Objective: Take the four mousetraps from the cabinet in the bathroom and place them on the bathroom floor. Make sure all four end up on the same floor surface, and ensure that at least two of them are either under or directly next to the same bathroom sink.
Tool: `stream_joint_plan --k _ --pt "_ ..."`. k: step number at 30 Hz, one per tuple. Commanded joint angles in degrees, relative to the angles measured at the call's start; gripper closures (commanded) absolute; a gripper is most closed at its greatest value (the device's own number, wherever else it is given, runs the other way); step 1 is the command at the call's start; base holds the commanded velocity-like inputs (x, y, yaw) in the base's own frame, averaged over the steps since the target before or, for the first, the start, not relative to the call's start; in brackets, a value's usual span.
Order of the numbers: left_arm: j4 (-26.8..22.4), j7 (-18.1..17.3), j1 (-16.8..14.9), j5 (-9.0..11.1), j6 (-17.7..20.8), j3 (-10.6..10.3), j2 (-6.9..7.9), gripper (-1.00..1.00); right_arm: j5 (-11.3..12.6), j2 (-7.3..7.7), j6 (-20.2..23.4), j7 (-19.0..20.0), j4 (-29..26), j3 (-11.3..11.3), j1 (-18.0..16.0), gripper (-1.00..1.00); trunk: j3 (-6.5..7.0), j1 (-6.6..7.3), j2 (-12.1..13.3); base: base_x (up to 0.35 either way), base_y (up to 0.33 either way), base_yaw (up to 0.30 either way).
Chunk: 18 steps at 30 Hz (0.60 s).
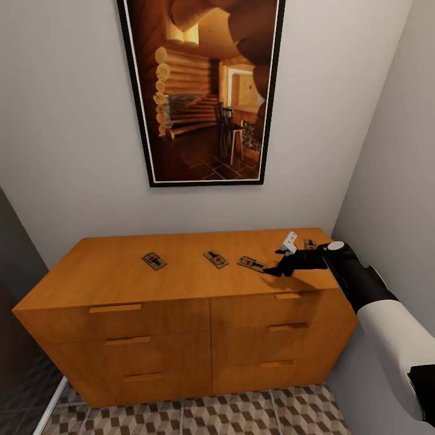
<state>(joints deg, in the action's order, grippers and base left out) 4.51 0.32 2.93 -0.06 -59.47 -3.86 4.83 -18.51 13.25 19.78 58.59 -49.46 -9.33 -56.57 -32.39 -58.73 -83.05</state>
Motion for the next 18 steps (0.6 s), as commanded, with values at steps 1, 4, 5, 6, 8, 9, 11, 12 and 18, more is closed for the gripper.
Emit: stream_joint_plan --k 1,4,5,6,8,9,11,12,18 --pt "0.1 0.0 0.0 0.1 -0.2 -0.4 0.00 -1.00 -0.1 0.03 0.4 0.2 -0.1 -0.1 0.0 -1.00 -0.04 0.00 0.0 0.000 0.000 0.000" --pt "0.1 0.0 0.0 0.1 -0.2 -0.4 0.00 -1.00 -0.1 0.00 0.4 0.2 -0.2 -0.1 0.0 -1.00 -0.04 0.00 0.0 0.000 0.000 0.000" --pt "0.1 0.0 0.0 0.1 -0.2 -0.4 0.00 -1.00 -0.1 0.00 0.4 0.2 -0.2 -0.1 0.0 -1.00 -0.04 0.00 0.0 0.000 0.000 0.000" --pt "0.1 0.0 0.0 0.1 -0.2 -0.4 0.00 -1.00 -0.1 0.00 0.4 0.2 -0.2 -0.1 0.0 -1.00 -0.04 0.00 0.0 0.000 0.000 0.000" --pt "0.1 0.0 0.0 0.1 -0.2 -0.4 0.00 -1.00 -0.1 -0.02 0.4 0.3 -0.2 -0.1 0.0 -1.00 -0.04 0.00 0.0 0.000 0.000 0.000" --pt "0.1 0.0 0.0 0.1 -0.2 -0.4 0.00 -1.00 -0.1 -0.03 0.4 0.3 -0.2 -0.2 0.0 -1.00 -0.04 0.00 0.0 0.000 0.000 0.000" --pt "0.1 0.0 0.0 0.1 -0.2 -0.4 0.00 -1.00 -0.1 -0.09 0.4 0.3 -0.2 -0.2 0.0 -1.00 -0.04 0.00 0.0 0.000 0.000 0.000" --pt "0.1 0.0 0.0 0.1 -0.2 -0.4 0.00 -1.00 -0.1 -0.10 0.4 0.3 -0.2 -0.2 0.0 -1.00 -0.04 0.00 0.0 0.000 0.000 0.000" --pt "0.1 0.0 0.0 0.1 -0.2 -0.4 0.00 -1.00 -0.1 -0.17 0.4 0.2 -0.2 -0.2 0.0 -1.00 -0.04 0.00 0.0 0.000 0.000 0.000"
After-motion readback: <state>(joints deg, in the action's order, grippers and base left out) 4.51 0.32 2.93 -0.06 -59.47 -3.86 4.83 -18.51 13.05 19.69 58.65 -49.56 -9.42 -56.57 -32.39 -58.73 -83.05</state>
